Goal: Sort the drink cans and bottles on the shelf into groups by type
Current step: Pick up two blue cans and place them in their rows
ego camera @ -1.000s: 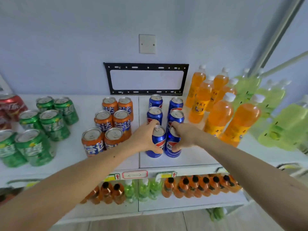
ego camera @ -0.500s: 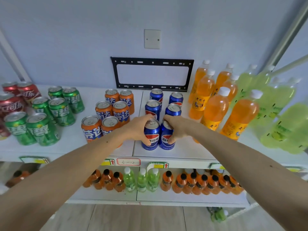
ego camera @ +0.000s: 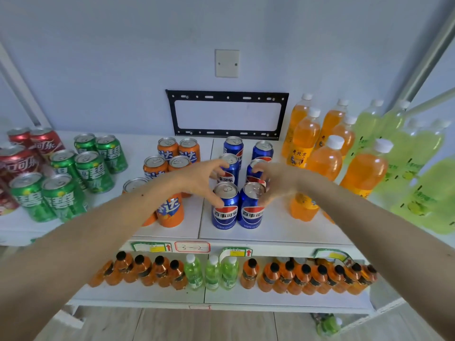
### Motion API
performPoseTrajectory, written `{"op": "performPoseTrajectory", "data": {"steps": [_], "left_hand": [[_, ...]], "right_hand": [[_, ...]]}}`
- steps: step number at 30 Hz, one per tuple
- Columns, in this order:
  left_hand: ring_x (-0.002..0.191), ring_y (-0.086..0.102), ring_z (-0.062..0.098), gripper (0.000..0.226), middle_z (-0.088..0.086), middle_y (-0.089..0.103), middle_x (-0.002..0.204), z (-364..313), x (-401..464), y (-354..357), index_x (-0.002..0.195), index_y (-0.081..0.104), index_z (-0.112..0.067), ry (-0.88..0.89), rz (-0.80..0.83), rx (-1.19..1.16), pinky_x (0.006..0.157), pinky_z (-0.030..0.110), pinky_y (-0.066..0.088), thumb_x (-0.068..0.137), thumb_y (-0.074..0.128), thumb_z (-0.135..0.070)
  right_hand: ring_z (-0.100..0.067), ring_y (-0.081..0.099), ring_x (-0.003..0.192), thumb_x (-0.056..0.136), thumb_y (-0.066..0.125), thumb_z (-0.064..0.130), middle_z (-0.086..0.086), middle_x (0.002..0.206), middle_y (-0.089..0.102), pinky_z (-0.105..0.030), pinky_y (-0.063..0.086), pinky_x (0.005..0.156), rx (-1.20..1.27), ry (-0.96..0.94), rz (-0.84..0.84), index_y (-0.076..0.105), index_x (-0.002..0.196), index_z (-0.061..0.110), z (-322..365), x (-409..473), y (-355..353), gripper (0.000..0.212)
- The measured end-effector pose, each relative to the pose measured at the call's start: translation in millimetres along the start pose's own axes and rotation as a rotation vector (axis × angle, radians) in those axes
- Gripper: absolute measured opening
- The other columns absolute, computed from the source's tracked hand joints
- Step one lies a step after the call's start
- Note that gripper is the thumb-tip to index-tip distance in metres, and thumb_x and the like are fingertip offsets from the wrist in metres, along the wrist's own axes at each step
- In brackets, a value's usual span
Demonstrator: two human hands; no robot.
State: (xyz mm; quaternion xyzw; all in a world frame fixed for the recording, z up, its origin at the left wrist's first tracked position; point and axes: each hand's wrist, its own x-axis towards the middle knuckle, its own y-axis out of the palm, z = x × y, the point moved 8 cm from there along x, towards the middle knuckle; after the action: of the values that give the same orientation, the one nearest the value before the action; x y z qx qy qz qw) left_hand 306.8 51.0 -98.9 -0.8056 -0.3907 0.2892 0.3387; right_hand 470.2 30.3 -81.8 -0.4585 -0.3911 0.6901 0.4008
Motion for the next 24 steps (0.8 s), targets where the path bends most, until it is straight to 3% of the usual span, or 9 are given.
{"op": "performPoseTrajectory", "data": {"steps": [4, 7, 11, 13, 17, 24], "left_hand": [[0.126, 0.049, 0.013, 0.08, -0.007, 0.051, 0.138, -2.0, 13.1, -43.4, 0.14, 0.041, -0.027, 0.009, -0.082, -0.072, 0.096, 0.029, 0.044, 0.072, 0.082, -0.037], [0.129, 0.048, 0.017, 0.079, -0.002, 0.049, 0.141, 0.5, 35.7, -51.1, 0.143, 0.038, -0.026, 0.022, -0.131, -0.016, 0.098, 0.031, 0.044, 0.077, 0.08, -0.03], [0.133, 0.043, 0.023, 0.1, 0.005, 0.043, 0.147, 1.4, 68.1, -32.8, 0.151, 0.025, -0.022, 0.075, -0.026, 0.242, 0.105, 0.035, 0.038, 0.071, 0.085, -0.017], [0.132, 0.045, 0.023, 0.102, 0.004, 0.045, 0.145, 7.7, 81.8, -24.3, 0.15, 0.028, -0.023, 0.079, 0.023, 0.297, 0.103, 0.034, 0.039, 0.067, 0.087, -0.016], [0.128, 0.048, 0.023, 0.093, 0.003, 0.05, 0.141, 15.8, 98.3, -16.0, 0.143, 0.036, -0.024, 0.099, 0.05, 0.282, 0.103, 0.04, 0.044, 0.066, 0.087, -0.014], [0.119, 0.056, 0.024, 0.082, 0.004, 0.056, 0.134, 14.2, 102.3, -12.3, 0.133, 0.042, -0.022, 0.104, 0.009, 0.268, 0.094, 0.037, 0.051, 0.065, 0.087, -0.018]], "right_hand": [[-0.021, 0.059, 0.111, 0.073, 0.081, 0.019, -0.004, 0.126, 0.06, -0.034, 0.051, 0.092, 0.032, 0.078, -0.161, 0.05, 0.132, 0.017, -17.9, 13.4, -42.4, 0.066], [-0.025, 0.056, 0.116, 0.079, 0.077, 0.022, -0.008, 0.133, 0.055, -0.032, 0.05, 0.09, 0.057, 0.145, -0.233, 0.042, 0.138, 0.016, -22.2, 35.0, -42.2, 0.069], [-0.029, 0.048, 0.128, 0.075, 0.079, 0.037, -0.008, 0.146, 0.044, -0.034, 0.047, 0.09, 0.07, 0.205, -0.116, 0.028, 0.147, 0.023, -23.5, 59.7, -16.9, 0.089], [-0.029, 0.049, 0.126, 0.075, 0.079, 0.037, -0.007, 0.146, 0.044, -0.032, 0.048, 0.085, 0.066, 0.203, -0.092, 0.03, 0.146, 0.024, -22.3, 66.4, -10.1, 0.086], [-0.027, 0.049, 0.126, 0.077, 0.079, 0.03, -0.007, 0.141, 0.048, -0.031, 0.045, 0.092, -0.026, 0.183, -0.105, 0.037, 0.14, 0.019, -22.9, 74.9, -8.5, 0.076], [-0.025, 0.049, 0.126, 0.071, 0.084, 0.026, -0.003, 0.14, 0.049, -0.032, 0.044, 0.094, -0.049, 0.063, -0.032, 0.039, 0.138, 0.023, -19.0, 88.7, -11.9, 0.08]]}}
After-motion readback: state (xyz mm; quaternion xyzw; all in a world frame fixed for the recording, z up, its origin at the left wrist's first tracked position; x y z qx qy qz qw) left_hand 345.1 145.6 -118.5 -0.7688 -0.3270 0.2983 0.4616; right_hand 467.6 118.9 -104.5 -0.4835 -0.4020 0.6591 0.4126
